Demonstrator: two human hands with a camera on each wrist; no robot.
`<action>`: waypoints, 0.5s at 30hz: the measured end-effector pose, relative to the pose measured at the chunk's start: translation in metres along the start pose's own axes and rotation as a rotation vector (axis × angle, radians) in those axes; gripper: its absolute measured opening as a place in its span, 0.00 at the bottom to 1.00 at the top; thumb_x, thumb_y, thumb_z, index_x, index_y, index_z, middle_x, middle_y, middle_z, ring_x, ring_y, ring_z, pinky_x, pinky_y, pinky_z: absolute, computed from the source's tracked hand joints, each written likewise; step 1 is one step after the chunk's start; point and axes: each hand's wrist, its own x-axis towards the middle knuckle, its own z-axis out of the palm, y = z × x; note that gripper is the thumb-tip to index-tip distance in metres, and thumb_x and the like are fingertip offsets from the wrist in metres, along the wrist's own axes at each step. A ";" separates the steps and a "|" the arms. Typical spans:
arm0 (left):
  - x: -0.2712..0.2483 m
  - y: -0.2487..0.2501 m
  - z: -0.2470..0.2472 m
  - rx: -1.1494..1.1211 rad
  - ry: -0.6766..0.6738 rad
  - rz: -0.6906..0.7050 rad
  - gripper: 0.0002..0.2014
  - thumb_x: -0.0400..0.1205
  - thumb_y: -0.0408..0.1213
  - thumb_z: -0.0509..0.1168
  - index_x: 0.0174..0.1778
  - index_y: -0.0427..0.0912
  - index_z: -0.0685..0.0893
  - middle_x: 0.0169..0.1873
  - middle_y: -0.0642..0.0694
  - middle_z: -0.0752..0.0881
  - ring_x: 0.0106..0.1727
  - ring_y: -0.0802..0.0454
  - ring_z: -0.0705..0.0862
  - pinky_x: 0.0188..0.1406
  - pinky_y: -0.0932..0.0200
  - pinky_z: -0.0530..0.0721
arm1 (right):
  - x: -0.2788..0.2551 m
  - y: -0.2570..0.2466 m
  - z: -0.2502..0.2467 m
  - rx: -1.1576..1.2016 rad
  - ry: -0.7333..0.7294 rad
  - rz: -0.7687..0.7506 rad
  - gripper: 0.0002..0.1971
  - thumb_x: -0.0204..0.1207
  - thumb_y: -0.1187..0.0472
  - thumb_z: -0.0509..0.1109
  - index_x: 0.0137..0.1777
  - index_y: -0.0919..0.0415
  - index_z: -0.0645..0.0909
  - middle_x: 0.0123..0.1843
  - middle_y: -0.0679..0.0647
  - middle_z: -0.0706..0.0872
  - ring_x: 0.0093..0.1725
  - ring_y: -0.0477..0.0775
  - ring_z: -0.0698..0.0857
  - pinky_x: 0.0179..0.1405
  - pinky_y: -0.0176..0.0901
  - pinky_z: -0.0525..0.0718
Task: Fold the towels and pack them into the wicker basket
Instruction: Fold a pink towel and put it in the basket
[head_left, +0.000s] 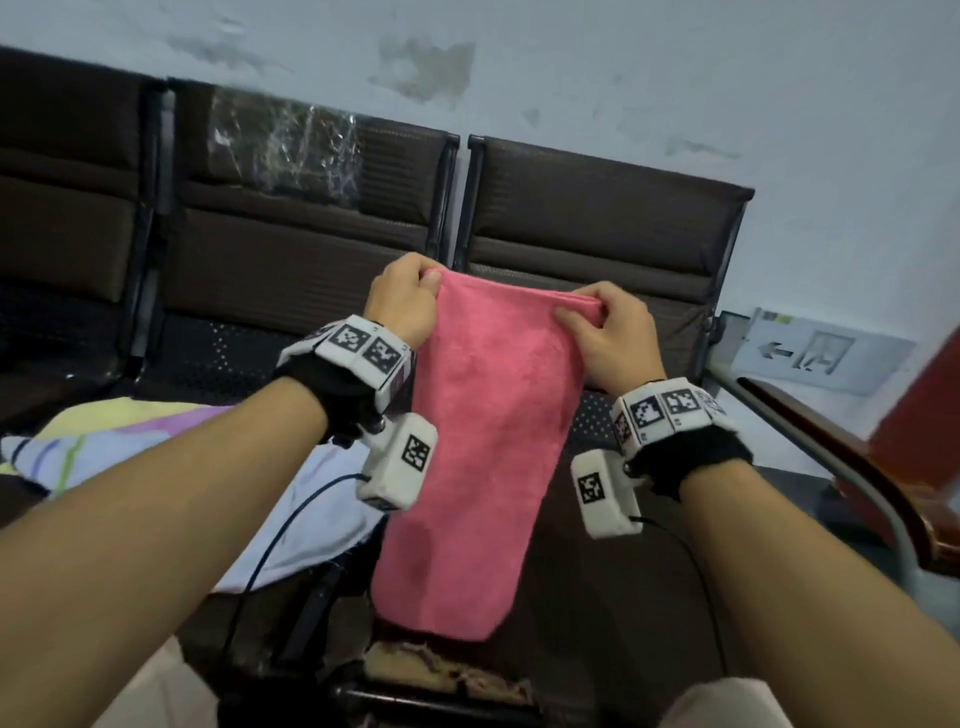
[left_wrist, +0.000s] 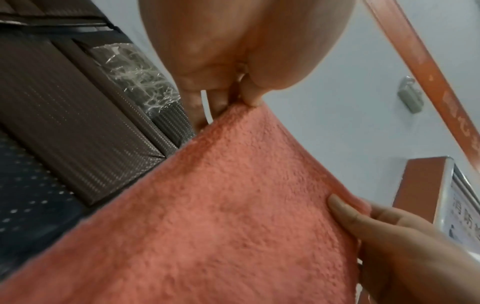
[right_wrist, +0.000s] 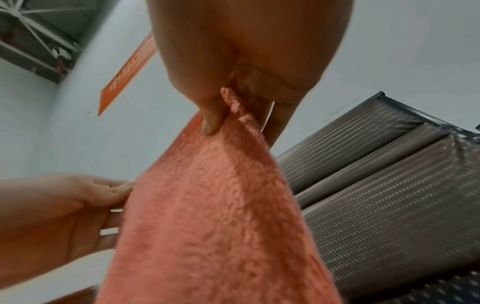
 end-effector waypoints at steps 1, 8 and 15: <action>0.007 0.002 0.003 -0.038 -0.006 0.002 0.13 0.85 0.33 0.56 0.58 0.35 0.83 0.58 0.38 0.85 0.63 0.42 0.81 0.61 0.55 0.75 | 0.006 0.003 -0.001 0.004 0.012 -0.007 0.05 0.73 0.60 0.74 0.42 0.50 0.81 0.35 0.40 0.82 0.39 0.42 0.81 0.43 0.35 0.73; -0.021 -0.004 0.015 -0.325 0.012 0.007 0.11 0.85 0.33 0.56 0.52 0.40 0.84 0.49 0.44 0.86 0.53 0.48 0.83 0.60 0.49 0.80 | -0.029 0.018 -0.007 0.208 -0.039 -0.017 0.09 0.74 0.62 0.74 0.39 0.47 0.81 0.37 0.41 0.85 0.37 0.32 0.81 0.40 0.28 0.78; -0.138 -0.058 0.026 -0.355 -0.139 -0.082 0.10 0.86 0.31 0.56 0.52 0.38 0.83 0.49 0.42 0.87 0.53 0.50 0.83 0.59 0.55 0.80 | -0.147 0.044 0.000 0.208 -0.213 0.172 0.09 0.72 0.65 0.76 0.39 0.50 0.82 0.37 0.46 0.86 0.39 0.43 0.83 0.44 0.42 0.82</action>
